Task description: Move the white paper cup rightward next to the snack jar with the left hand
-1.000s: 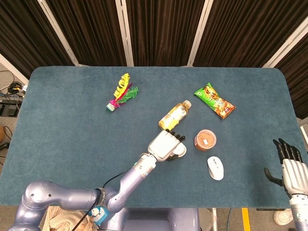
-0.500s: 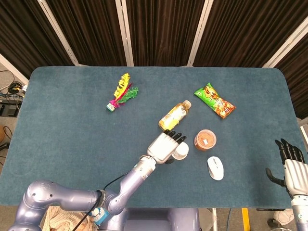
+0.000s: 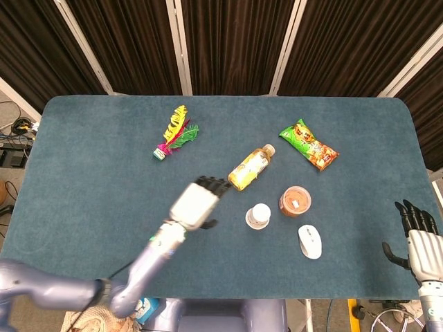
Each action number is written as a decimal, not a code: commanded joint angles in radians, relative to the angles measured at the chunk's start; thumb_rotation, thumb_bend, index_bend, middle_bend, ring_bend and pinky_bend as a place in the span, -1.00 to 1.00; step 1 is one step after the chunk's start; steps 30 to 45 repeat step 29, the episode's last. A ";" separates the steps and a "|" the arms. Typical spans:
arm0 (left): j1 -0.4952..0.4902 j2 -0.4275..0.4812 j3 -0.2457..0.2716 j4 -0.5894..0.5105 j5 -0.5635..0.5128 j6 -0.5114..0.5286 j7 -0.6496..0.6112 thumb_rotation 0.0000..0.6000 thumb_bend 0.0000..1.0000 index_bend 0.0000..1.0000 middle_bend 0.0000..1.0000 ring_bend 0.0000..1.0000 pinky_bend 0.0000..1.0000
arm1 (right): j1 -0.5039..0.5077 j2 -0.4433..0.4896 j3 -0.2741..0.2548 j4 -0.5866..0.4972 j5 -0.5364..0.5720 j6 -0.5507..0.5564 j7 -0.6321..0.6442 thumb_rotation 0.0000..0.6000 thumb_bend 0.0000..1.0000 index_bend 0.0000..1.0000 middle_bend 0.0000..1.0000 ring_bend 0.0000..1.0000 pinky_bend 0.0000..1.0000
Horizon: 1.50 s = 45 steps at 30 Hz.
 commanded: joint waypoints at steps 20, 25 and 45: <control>0.574 0.469 0.372 -0.014 0.424 0.425 -0.491 1.00 -0.86 -1.00 -1.00 -1.00 -0.99 | 0.000 -0.009 -0.015 0.016 -0.042 0.022 -0.064 1.00 -0.31 -1.00 -1.00 -1.00 -0.95; 0.641 0.454 0.369 0.076 0.440 0.461 -0.532 1.00 -0.86 -1.00 -1.00 -1.00 -1.00 | 0.002 -0.013 -0.018 0.018 -0.050 0.020 -0.064 1.00 -0.31 -1.00 -1.00 -1.00 -0.95; 0.651 0.439 0.335 0.096 0.442 0.456 -0.559 1.00 -0.86 -1.00 -1.00 -1.00 -1.00 | 0.003 -0.016 -0.019 0.019 -0.055 0.019 -0.065 1.00 -0.31 -1.00 -1.00 -1.00 -0.95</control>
